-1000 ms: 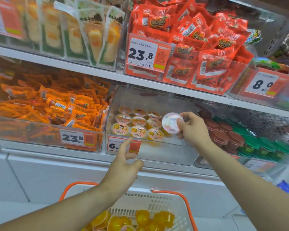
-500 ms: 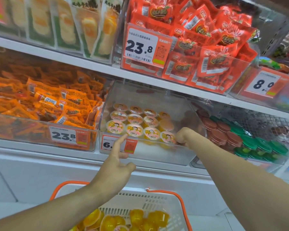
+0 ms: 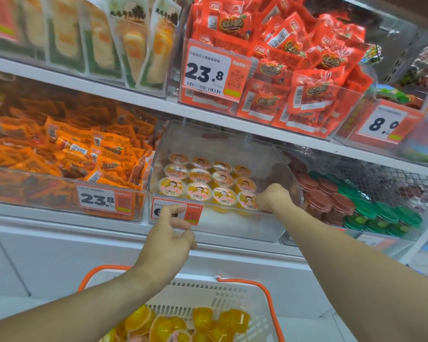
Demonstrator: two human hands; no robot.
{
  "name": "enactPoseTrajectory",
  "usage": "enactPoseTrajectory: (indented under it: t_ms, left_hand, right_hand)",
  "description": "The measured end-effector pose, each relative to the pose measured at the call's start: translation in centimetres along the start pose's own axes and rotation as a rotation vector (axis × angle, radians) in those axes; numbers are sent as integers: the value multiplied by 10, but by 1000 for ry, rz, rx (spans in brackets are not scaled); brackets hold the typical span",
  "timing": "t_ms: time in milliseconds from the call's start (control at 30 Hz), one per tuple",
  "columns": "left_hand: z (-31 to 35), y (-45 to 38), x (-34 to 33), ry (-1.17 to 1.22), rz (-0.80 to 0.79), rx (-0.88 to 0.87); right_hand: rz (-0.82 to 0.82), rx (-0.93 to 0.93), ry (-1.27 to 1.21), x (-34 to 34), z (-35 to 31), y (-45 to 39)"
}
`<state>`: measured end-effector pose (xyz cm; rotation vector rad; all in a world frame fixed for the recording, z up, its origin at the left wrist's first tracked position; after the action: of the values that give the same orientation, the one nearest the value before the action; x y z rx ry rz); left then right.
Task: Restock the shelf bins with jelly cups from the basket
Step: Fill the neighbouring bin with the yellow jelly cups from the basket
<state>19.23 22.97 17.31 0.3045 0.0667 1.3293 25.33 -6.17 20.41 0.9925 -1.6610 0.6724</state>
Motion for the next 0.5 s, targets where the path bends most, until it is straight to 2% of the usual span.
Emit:
enactPoseTrajectory:
  t_ms: [100,167,233,300,333,400,500]
  left_hand:
    - [1,-2,4,3,52,-30]
    - [0,-2,4,-42,39,-37]
    - [0,0,2,-123,-10,-80]
    - [0,3,-3,-278,-60,-207]
    - [2,6,-8,-391,-90,-295]
    - [-2,15,-17,-598,-160,-407]
    - [-12,23,-28,-791,-249,-447]
  right_hand:
    - [108,111,29,14,-6,14]
    - [307,295,18,26,-16,29]
    - [568,533,-165,34,-30,67]
    - [700,749,-386,23,-40,119]
    - [695,815,-447,7,-42,143]
    - [529,847,-486,-52,-38,170]
    - [91,638,-439,-171,-1,199]
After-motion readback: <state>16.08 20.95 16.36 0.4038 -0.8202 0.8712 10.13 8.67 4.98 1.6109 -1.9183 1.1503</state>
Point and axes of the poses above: each hand's wrist, its own y-axis away from the middle knuckle, its own x-axis out of the back of the hand, z = x × y, the point moved 5 cm from there along -y, towards the middle knuckle, and after that the axes turned 11 degrees about x, right-handed, at the moved point
